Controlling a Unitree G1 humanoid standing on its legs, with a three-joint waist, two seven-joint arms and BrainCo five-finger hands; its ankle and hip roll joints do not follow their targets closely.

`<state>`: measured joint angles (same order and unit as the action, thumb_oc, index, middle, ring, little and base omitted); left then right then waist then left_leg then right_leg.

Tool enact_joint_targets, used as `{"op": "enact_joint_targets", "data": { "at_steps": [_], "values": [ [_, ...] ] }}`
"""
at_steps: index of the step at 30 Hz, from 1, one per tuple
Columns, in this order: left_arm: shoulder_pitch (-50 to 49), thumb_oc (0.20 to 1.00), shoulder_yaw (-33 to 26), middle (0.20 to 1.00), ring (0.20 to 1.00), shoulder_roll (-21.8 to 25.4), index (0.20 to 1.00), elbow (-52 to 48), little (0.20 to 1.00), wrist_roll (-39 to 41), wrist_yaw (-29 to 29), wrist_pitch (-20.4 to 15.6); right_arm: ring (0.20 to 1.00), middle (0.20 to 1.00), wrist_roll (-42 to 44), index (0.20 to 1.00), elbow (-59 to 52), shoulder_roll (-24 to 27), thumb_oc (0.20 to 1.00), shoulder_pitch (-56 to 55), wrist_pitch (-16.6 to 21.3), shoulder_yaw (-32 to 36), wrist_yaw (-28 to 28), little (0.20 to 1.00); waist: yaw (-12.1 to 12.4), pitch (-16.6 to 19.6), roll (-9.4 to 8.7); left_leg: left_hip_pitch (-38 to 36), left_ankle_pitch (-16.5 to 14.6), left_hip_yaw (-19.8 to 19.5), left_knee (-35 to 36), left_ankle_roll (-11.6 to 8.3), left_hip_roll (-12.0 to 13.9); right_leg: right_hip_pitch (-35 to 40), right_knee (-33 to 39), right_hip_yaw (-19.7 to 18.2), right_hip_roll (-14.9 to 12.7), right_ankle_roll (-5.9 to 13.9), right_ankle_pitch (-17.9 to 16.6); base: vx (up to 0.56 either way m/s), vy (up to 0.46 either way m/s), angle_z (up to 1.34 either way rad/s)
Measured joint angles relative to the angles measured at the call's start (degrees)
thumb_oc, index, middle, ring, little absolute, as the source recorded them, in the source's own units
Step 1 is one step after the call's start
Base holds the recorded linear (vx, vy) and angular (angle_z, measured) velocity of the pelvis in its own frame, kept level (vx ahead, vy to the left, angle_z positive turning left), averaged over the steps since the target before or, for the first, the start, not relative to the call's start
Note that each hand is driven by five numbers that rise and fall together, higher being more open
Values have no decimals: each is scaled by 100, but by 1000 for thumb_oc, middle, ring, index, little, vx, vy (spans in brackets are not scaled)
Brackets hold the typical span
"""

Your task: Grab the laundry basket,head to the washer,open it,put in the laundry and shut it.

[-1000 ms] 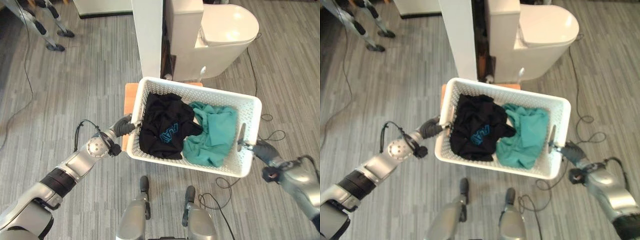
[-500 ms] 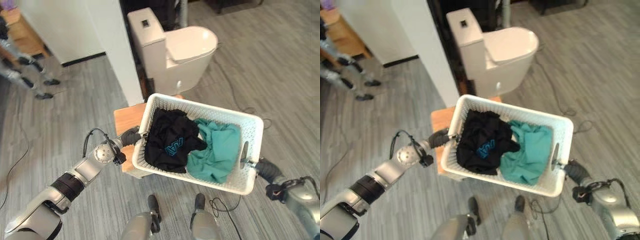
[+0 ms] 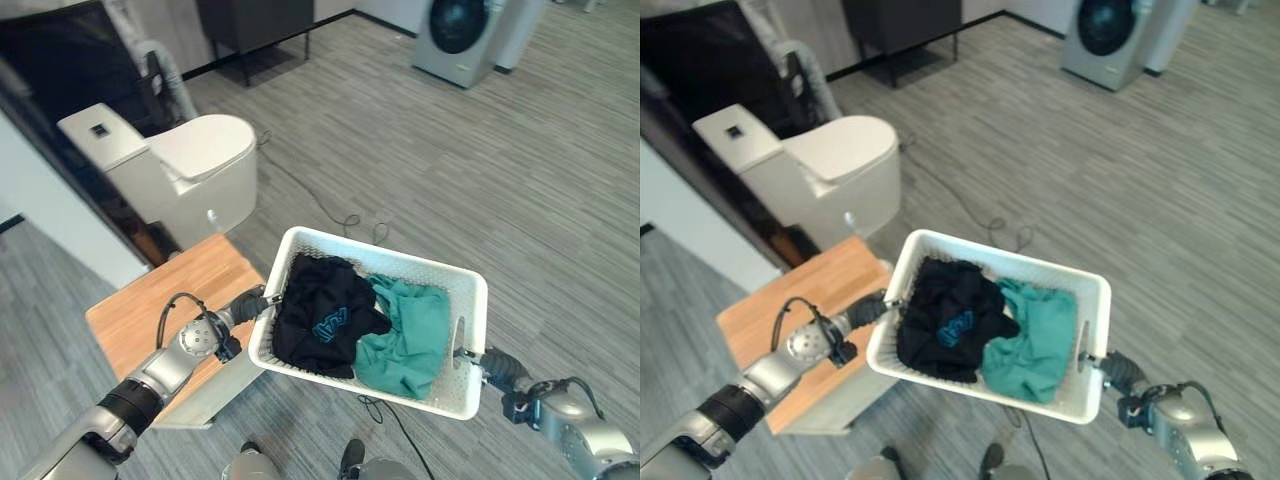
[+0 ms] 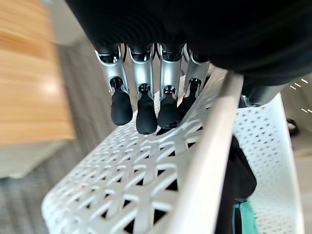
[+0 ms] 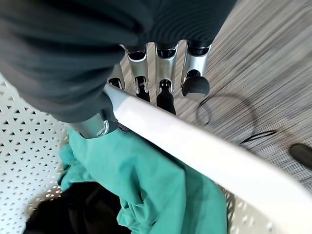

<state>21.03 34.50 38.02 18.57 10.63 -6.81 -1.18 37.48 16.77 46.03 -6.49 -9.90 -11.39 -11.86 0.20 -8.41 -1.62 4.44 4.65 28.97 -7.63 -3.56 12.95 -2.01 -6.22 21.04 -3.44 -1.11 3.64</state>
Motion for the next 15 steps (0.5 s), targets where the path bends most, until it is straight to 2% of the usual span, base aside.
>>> {"op": "enact_joint_targets", "data": {
  "at_steps": [1, 2, 3, 5, 6, 7, 9, 11, 12, 14, 15],
  "values": [
    [-69, 200, -79, 200, 200, -87, 200, 14, 200, 11, 47, -10, 200, 200, 7, 200, -12, 7, 200, 0, 6, -7, 2, 200, 97, -6, -33, 105, 29, -939, -170, -18, 81, -133, 10, -189, 199, -97, 30, -127, -220, -64],
    [-96, 200, -108, 200, 200, -86, 200, 26, 200, 15, 58, -14, 200, 200, 7, 200, 1, 7, 200, 25, 25, -12, 3, 200, 186, -46, -89, 345, -3, -1577, -511, -33, 71, -153, 67, -341, 230, -246, -82, -81, -195, -87],
    [-158, 200, -107, 200, 200, -72, 200, 45, 200, 15, 59, -11, 200, 200, 5, 200, 31, -1, 200, 87, 21, -53, -2, 200, 384, -99, -184, 468, -226, -2287, -488, -232, -92, -153, 170, -527, 201, -334, -173, 20, -187, -72],
    [-280, 200, -113, 200, 200, -104, 200, 42, 200, 16, 58, 12, 200, 200, 3, 200, 139, -5, 200, 186, 13, -62, -1, 200, 539, -207, -229, 577, -376, -3409, -127, -484, -631, -42, 436, -672, 206, -397, -321, 55, -134, -47],
    [-399, 200, -115, 200, 200, -170, 200, 14, 200, 16, 60, 14, 200, 200, 3, 200, 324, -92, 200, 239, 13, -59, 4, 200, 582, -331, -140, 715, -365, -3973, -31, -452, -1210, 244, 778, -653, 261, -352, -449, 114, -90, -30],
    [-455, 200, -212, 200, 200, -184, 200, 25, 200, 8, 70, 23, 200, 200, 2, 200, 418, -218, 200, 297, 29, -107, -7, 200, 648, -344, 4, 881, -298, -3838, -7, -331, -1530, 390, 966, -734, 408, -320, -466, 162, -71, -52],
    [-585, 200, -451, 200, 200, -170, 200, 1, 200, 6, 110, 27, 200, 200, -2, 200, 523, -525, 200, 381, 15, -141, 42, 200, 781, -343, 37, 847, -217, -3650, -30, -130, -1517, 398, 961, -941, 567, -366, -489, 148, -33, -67],
    [-563, 200, -464, 200, 200, -47, 200, 1, 200, -8, 128, 25, 200, 200, -3, 200, 481, -640, 200, 327, 15, -193, 48, 200, 684, -347, 48, 700, -160, -3763, -4, -175, -1524, 393, 841, -976, 652, -308, -415, 85, -11, -23],
    [-551, 200, -466, 200, 200, -48, 200, -4, 200, -10, 127, 25, 200, 200, -3, 200, 465, -659, 200, 300, 15, -190, 52, 200, 614, -352, 66, 577, -20, -3783, 132, 102, -1501, 398, 827, -988, 695, -282, -383, 84, 2, -2],
    [-545, 200, -472, 200, 200, -27, 200, 4, 200, -27, 144, 29, 200, 200, -2, 200, 451, -702, 200, 279, 15, -187, 59, 200, 566, -380, -3, 510, 78, -3756, 299, 252, -1540, 360, 786, -1039, 643, -165, -357, 71, -5, -7],
    [-558, 200, -471, 200, 200, -26, 200, 1, 200, -35, 143, 30, 200, 200, -3, 200, 449, -694, 200, 291, 14, -186, 58, 200, 557, -392, -25, 431, 86, -3679, 462, 264, -1576, 351, 790, -1128, 592, -81, -342, 34, -9, -15]
  ]
}}
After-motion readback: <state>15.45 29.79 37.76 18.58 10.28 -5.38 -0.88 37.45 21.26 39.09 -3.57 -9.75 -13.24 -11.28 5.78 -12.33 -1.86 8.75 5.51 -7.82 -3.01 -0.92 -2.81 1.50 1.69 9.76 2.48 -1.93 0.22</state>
